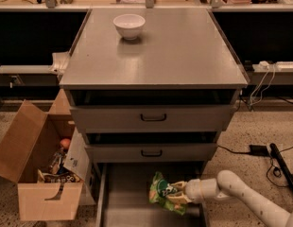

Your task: Pick green rice chip bag from bottom drawer and place on counter

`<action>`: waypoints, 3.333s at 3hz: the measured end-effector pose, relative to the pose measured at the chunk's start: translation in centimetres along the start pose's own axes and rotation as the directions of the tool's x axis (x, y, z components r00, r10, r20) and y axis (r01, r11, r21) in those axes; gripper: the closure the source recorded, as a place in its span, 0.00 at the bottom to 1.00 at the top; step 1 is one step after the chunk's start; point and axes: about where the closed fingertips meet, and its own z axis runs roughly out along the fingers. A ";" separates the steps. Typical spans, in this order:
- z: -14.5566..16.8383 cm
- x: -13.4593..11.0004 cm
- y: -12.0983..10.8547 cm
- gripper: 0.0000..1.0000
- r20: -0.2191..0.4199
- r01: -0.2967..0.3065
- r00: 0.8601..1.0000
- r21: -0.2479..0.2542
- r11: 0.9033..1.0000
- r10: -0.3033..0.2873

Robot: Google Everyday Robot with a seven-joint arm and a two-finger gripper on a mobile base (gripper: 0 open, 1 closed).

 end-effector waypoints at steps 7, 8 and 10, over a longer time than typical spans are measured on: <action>-15.2 -24.9 8.6 1.00 0.250 0.526 0.806 0.110 0.843 -0.536; -16.4 -26.6 8.0 1.00 0.237 0.542 0.794 0.143 0.828 -0.560; -25.5 -39.4 7.6 1.00 0.140 0.652 0.682 0.327 0.684 -0.718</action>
Offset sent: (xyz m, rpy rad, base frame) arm 0.0002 -0.0068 0.0421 0.0862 -0.0746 0.0248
